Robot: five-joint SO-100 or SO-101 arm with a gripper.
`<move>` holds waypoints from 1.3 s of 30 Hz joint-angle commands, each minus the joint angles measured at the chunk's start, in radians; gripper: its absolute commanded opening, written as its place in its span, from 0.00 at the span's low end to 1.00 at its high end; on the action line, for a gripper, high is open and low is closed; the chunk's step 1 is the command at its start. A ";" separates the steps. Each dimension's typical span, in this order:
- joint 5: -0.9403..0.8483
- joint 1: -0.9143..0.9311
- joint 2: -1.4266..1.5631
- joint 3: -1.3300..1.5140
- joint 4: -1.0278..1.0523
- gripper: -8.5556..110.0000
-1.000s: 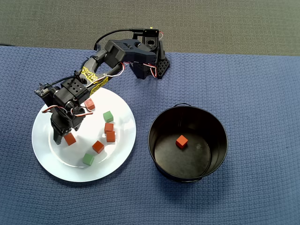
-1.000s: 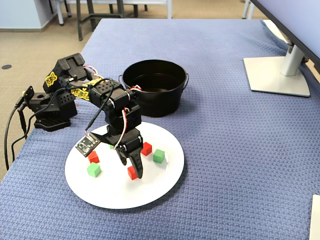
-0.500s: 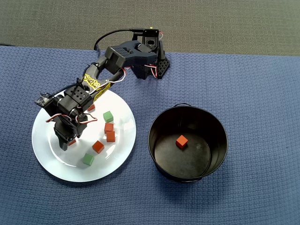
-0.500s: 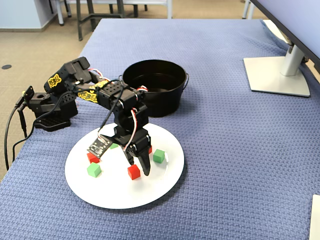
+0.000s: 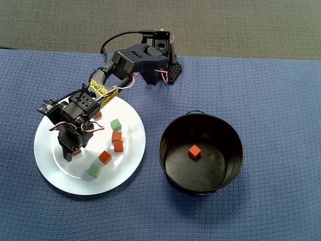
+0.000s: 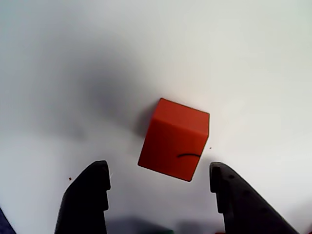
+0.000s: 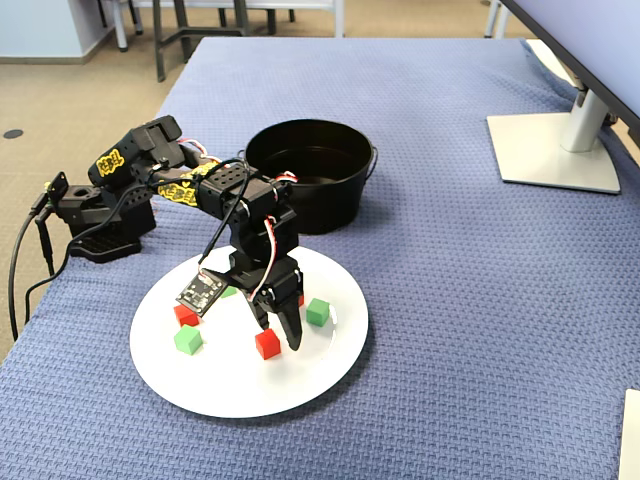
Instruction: Pick up the red cubes from the white plate and place them in the black recipient
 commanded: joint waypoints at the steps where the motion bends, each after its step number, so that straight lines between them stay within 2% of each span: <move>1: -0.002 0.028 0.025 -0.052 0.012 0.22; 12: 0.063 0.067 0.009 -0.060 0.011 0.21; 19: 0.055 0.060 0.003 -0.061 0.014 0.17; 29: 0.040 0.035 0.003 -0.061 0.015 0.17; 39: 0.032 0.026 0.003 -0.063 0.011 0.11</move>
